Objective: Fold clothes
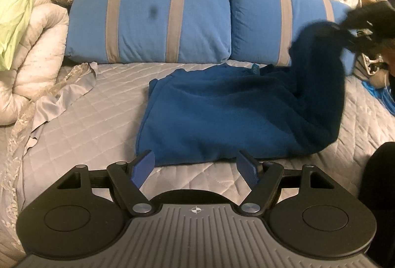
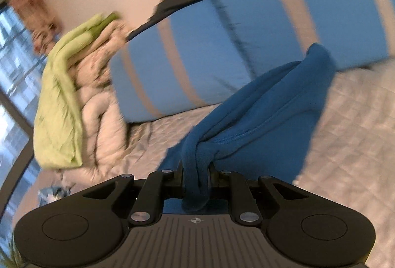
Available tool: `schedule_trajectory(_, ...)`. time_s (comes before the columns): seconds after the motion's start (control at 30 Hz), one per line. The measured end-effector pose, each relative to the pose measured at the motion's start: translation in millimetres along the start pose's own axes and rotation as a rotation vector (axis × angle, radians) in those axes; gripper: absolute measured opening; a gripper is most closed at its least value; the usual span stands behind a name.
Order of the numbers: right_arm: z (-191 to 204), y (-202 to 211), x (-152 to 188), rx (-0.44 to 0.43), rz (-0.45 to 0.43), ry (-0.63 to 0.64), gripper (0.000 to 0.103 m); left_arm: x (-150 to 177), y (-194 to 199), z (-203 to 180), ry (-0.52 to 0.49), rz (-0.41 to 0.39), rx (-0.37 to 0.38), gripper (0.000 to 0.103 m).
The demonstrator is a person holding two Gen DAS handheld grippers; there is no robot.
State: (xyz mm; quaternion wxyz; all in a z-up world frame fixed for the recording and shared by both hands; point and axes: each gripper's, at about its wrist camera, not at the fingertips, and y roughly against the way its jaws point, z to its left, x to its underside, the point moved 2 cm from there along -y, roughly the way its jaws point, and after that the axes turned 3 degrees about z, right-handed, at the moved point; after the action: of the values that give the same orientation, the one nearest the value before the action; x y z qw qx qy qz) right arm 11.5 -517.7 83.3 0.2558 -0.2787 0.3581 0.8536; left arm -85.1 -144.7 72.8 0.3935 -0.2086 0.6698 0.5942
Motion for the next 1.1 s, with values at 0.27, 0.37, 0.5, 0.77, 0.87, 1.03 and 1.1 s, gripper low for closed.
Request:
schedule_trajectory(0.27,132,-145,7,-0.09,0.204,0.316,0.017,4,2,8,0.034,-0.023,0.023,0.073)
schedule_trajectory(0.37,154,-201,45,-0.052,0.341,0.455,0.017,8,7,18,0.085,-0.037,0.043,0.073)
schedule_trajectory(0.5,151,-223,68,-0.018,0.398,0.487,0.018,12,9,32,0.157,-0.058,0.096,0.073)
schedule_trajectory(0.77,169,-209,74,-0.021,0.401,0.545,0.018,10,4,31,0.174,-0.037,0.102,0.073)
schedule_trajectory(0.87,172,-211,80,-0.042,0.416,0.572,0.034,11,5,32,0.181,-0.025,0.095,0.073)
schedule_trajectory(1.03,171,-183,64,-0.179,0.361,0.501,0.085,12,8,41,0.189,-0.026,0.124,0.073)
schedule_trajectory(1.1,161,-162,53,-0.168,0.288,0.49,0.1,10,11,48,0.183,-0.044,0.151,0.073)
